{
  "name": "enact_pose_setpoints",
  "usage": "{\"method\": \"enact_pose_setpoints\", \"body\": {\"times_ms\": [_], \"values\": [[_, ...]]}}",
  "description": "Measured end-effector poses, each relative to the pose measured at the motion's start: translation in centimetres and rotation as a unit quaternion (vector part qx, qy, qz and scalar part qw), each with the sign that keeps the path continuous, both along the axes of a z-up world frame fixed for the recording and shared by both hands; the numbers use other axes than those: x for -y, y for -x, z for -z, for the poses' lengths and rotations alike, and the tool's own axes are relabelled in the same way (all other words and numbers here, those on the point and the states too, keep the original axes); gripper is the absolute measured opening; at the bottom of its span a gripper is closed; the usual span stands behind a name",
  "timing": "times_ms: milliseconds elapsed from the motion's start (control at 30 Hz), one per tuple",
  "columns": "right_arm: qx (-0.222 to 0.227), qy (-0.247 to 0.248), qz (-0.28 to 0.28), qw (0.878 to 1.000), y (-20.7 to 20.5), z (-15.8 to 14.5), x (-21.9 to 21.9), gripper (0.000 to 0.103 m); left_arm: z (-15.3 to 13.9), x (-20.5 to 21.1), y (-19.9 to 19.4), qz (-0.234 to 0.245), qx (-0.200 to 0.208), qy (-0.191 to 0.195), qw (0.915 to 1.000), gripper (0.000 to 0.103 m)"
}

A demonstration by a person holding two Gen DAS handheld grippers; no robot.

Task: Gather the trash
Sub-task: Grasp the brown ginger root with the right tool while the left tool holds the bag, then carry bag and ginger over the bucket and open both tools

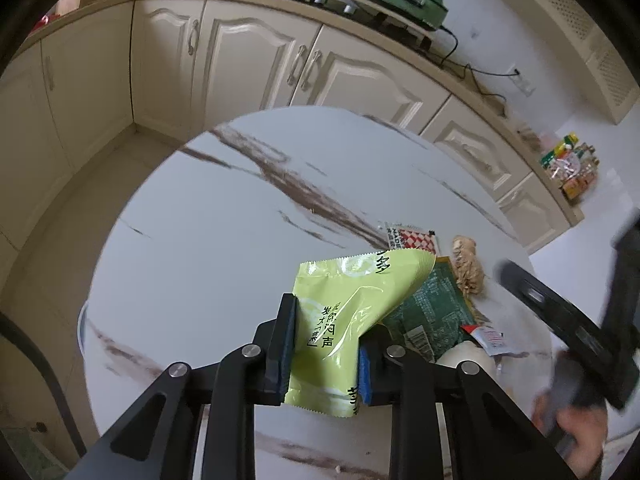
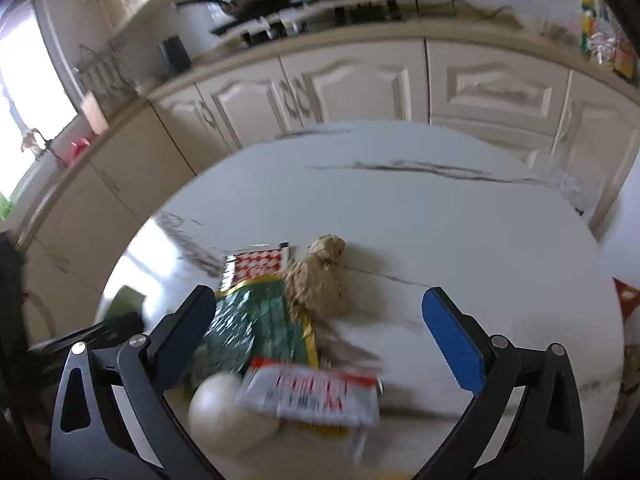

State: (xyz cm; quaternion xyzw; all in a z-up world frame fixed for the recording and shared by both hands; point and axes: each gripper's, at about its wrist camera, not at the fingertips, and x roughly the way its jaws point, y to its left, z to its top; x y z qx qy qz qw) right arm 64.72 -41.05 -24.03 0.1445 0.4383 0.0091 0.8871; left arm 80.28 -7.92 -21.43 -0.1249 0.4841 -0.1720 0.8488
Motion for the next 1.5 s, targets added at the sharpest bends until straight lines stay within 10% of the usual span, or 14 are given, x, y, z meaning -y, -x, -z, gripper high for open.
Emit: {"method": "enact_pose_setpoints", "body": {"times_ms": [133, 367, 1033, 1500], "values": [[-0.038, 0.023, 0.007, 0.999, -3.0, 2.0, -0.4, 0.097, -0.8, -0.9, 0.7, 0.009, 0.009, 0.005, 0.9999, 0.022], [-0.051, 0.059, -0.019, 0.997, -3.9, 3.4, -1.9, 0.041, -2.3, -2.7, 2.1, 0.020, 0.023, 0.027, 0.9992, 0.022], [0.034, 0.016, -0.052, 0.998, 0.7, -4.3, -7.8, 0.041, -7.0, -13.0, 9.2, 0.013, 0.069, 0.046, 0.9965, 0.022], [0.083, -0.018, -0.206, 0.975, 2.8, -7.8, -26.5, 0.041, -6.3, -27.7, 14.7, -0.096, 0.057, 0.034, 0.9931, 0.022]]}}
